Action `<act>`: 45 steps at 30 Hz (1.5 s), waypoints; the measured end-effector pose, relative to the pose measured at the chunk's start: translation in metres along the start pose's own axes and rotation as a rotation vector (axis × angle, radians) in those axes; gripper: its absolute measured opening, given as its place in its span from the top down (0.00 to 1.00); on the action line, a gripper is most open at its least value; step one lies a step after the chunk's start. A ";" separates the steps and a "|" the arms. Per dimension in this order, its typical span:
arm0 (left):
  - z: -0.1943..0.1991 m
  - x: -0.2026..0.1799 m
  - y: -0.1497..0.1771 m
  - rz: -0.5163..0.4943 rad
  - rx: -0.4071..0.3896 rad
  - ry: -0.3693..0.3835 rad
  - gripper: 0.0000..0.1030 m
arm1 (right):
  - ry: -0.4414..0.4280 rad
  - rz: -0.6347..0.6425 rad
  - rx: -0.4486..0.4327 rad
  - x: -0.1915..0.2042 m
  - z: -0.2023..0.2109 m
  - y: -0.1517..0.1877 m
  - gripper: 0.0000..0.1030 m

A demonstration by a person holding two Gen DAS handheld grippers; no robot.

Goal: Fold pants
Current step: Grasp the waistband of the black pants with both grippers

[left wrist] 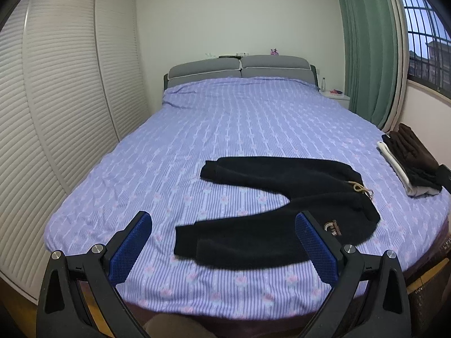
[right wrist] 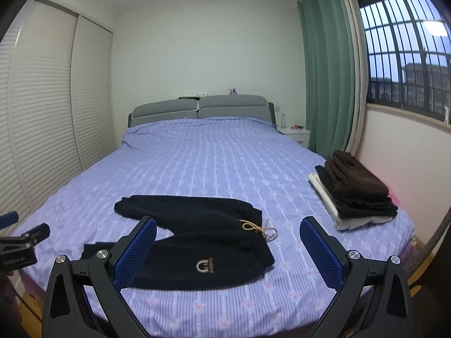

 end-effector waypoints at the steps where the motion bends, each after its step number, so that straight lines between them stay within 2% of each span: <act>1: -0.009 0.000 -0.006 0.001 0.002 0.003 0.00 | 0.004 0.000 0.007 0.000 -0.010 -0.004 0.00; 9: -0.079 -0.003 -0.054 -0.020 0.018 0.007 0.00 | -0.001 -0.010 0.080 -0.001 -0.082 -0.034 0.00; 12: -0.110 -0.008 -0.072 -0.029 0.047 0.029 0.00 | -0.015 0.024 0.109 0.002 -0.113 -0.049 0.00; 16: -0.152 -0.027 -0.098 -0.088 0.063 0.022 0.00 | -0.022 0.100 0.136 0.008 -0.152 -0.065 0.00; 20: -0.194 -0.044 -0.118 -0.120 0.087 0.026 0.00 | -0.051 0.194 0.215 0.015 -0.206 -0.073 0.00; 23: -0.235 -0.051 -0.127 -0.125 0.144 0.033 0.00 | -0.113 0.260 0.321 0.020 -0.255 -0.073 0.01; 25: -0.262 -0.054 -0.132 -0.115 0.185 0.037 0.00 | -0.143 0.292 0.368 0.023 -0.280 -0.074 0.06; 27: -0.282 -0.058 -0.136 -0.120 0.205 0.018 0.00 | -0.179 0.325 0.425 0.025 -0.305 -0.072 0.12; 28: -0.292 -0.061 -0.137 -0.122 0.217 0.019 0.00 | -0.189 0.353 0.461 0.028 -0.319 -0.069 0.17; 31: -0.315 -0.074 -0.138 -0.132 0.247 0.030 0.00 | -0.225 0.459 0.558 0.037 -0.357 -0.055 0.24; 33: -0.323 -0.084 -0.138 -0.142 0.258 0.037 0.00 | -0.266 0.532 0.628 0.041 -0.381 -0.042 0.29; 39: -0.352 -0.106 -0.126 -0.132 0.312 0.050 0.00 | -0.335 0.647 0.784 0.040 -0.441 -0.010 0.43; 45: -0.380 -0.115 -0.112 -0.121 0.364 0.054 0.00 | -0.433 0.714 0.893 0.043 -0.472 0.006 0.46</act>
Point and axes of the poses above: each gripper's, at about its wrist camera, not at the fingertips, and z roughly against the way its jaws point, x to its left, y to its underside, the point moved 2 cm from there along -z, roughly the way its jaws point, and after that the axes turned 6 degrees about y, right-handed, at the moved point
